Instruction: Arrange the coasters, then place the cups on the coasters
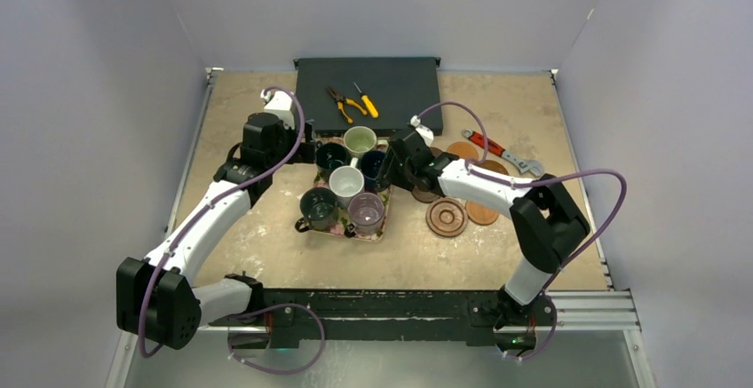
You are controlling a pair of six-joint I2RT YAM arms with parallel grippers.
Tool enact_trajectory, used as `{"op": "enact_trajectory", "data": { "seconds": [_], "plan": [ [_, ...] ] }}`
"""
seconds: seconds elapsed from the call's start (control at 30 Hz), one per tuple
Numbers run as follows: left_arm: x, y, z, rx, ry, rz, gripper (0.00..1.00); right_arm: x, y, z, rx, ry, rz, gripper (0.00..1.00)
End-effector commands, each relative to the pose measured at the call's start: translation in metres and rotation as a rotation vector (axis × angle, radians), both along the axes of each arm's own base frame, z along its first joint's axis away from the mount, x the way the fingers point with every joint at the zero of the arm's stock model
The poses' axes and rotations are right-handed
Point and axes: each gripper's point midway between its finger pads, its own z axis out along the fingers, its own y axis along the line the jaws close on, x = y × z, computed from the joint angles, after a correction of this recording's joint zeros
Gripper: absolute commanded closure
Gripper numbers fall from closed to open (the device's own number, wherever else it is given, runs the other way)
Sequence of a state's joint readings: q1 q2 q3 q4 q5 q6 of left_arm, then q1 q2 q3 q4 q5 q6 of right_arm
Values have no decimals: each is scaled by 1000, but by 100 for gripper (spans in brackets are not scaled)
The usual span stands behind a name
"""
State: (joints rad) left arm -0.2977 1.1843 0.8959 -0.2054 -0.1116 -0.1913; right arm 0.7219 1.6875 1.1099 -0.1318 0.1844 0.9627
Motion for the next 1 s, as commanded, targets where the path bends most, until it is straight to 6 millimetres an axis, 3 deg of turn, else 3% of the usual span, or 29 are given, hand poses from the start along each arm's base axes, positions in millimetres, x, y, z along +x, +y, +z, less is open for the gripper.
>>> {"op": "enact_trajectory", "data": {
  "seconds": [0.0,0.23,0.53,0.67,0.97],
  "plan": [
    [5,-1,27,-17,-68,10,5,0,-1,2,37,3,-60,50],
    [5,-1,28,-18,-71,10,5,-8,-6,-7,26,31,-61,61],
    [5,-1,27,-20,-69,10,5,-10,-24,9,20,0,-126,68],
    [4,-2,28,-22,-69,8,5,-9,-27,6,26,2,-127,73],
    [5,-1,27,-21,-68,10,5,-6,-26,-10,-19,19,-109,70]
  ]
}}
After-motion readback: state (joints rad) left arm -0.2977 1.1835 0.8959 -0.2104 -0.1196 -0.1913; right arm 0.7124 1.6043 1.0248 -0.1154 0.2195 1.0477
